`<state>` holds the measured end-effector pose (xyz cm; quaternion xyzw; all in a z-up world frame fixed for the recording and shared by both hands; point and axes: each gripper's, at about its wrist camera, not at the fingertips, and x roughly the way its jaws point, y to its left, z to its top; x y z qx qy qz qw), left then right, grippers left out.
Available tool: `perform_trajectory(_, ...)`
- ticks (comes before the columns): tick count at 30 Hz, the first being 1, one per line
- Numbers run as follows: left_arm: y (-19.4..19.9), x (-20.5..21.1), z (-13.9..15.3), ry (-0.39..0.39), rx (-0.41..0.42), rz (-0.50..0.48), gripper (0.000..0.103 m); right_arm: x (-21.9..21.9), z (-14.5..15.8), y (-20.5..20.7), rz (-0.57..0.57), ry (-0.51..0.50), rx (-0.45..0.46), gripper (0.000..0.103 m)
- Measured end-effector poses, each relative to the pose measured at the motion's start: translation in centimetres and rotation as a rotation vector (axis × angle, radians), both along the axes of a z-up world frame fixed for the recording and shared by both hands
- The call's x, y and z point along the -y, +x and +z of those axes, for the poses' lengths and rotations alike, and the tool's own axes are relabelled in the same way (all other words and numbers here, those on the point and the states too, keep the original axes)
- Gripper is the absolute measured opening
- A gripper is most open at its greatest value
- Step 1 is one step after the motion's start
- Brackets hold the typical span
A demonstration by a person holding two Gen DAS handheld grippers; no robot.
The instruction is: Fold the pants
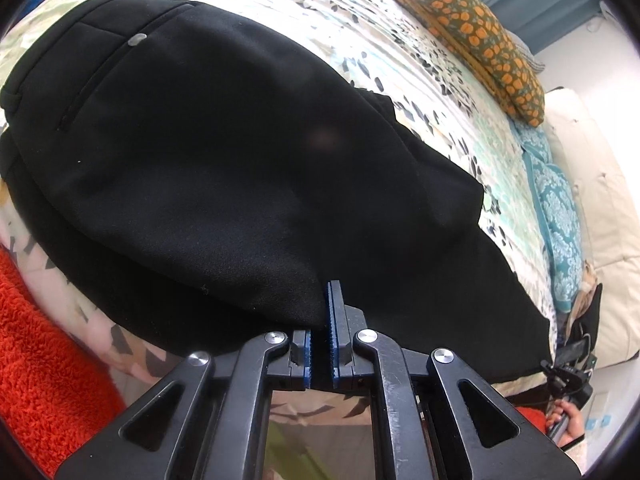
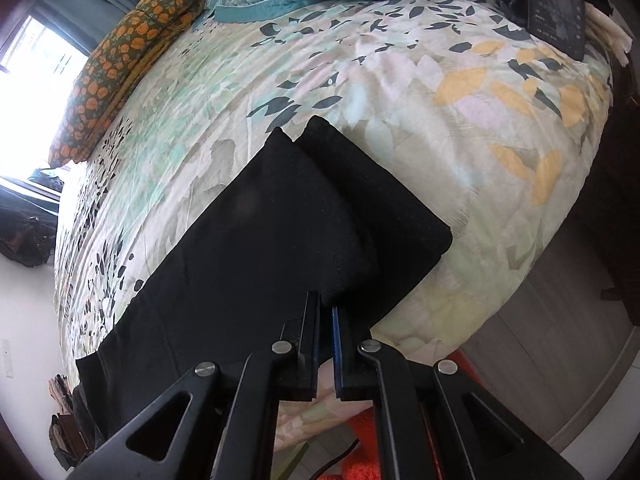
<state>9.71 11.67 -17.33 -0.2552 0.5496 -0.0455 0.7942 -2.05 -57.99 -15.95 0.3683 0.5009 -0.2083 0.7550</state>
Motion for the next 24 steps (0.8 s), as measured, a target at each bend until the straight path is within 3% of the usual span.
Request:
perform_trajectory(5,-0.6,1.0,0.1,0.014,-0.014,-0.052,0.006,0.3,0.6,-0.8,-0.079,-0.057,0.002,0.006)
perform_trajectory(9,-1.0,1.6,0.0,0.036,-0.027,-0.085,0.006,1.7,-0.2,-1.8,-0.160,0.001,-0.007,0.006)
perform_trajectory(12,-0.8,1.4,-0.1,0.026,-0.040,-0.080,0.006,2.1,-0.7,-2.1,-0.174,0.038,-0.012,0.006)
perform_trajectory(19,-1.2,2.2,-0.4,0.033,-0.056,-0.078,0.006,1.5,-0.6,-1.6,-0.162,0.006,-0.033,0.006)
perform_trajectory(21,-1.3,1.9,-0.5,0.035,-0.064,-0.075,0.011,1.5,-0.6,-1.5,-0.159,0.002,-0.046,0.006)
perform_trajectory(23,-1.4,1.8,-0.7,0.030,-0.084,-0.067,0.016,1.4,-0.7,-1.2,-0.146,0.001,-0.063,0.020)
perform_trajectory(24,-1.5,1.7,-0.8,0.025,-0.093,-0.066,0.024,1.2,-0.6,-1.2,-0.142,-0.004,-0.077,0.031)
